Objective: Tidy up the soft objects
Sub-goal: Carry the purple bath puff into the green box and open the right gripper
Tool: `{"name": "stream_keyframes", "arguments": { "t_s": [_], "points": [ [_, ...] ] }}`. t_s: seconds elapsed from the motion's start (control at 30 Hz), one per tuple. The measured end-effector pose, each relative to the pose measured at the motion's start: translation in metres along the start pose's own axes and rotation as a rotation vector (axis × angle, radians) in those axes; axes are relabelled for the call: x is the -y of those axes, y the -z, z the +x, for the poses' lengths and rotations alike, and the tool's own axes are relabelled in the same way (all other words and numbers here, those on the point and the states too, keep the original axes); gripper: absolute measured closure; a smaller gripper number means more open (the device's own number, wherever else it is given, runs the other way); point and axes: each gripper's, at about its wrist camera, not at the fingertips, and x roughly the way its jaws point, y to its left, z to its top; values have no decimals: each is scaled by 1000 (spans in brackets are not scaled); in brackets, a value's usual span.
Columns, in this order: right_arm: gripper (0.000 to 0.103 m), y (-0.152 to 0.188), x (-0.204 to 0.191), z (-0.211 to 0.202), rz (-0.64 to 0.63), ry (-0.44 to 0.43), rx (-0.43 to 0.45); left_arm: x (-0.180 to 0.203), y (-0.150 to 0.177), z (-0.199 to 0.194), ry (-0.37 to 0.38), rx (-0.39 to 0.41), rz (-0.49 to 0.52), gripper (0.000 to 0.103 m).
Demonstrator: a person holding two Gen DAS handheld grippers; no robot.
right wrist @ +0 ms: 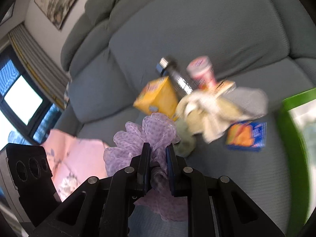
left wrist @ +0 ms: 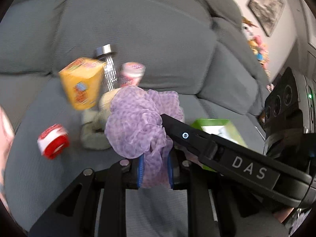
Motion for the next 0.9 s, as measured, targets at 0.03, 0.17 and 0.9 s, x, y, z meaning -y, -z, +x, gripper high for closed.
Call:
{"name": "stream_keyframes", "arguments": {
  "t_s": [0.03,0.17,0.9],
  "points": [
    [84,-3,5,-13,10,20,31,7,-3,4,6,3,18,88],
    [84,-11,29,-54,64,61,121,47,-8,16,49,14,101,87],
    [84,9,172,-156,427,353,347,184,16,110,284,-202,306,81]
  ]
}}
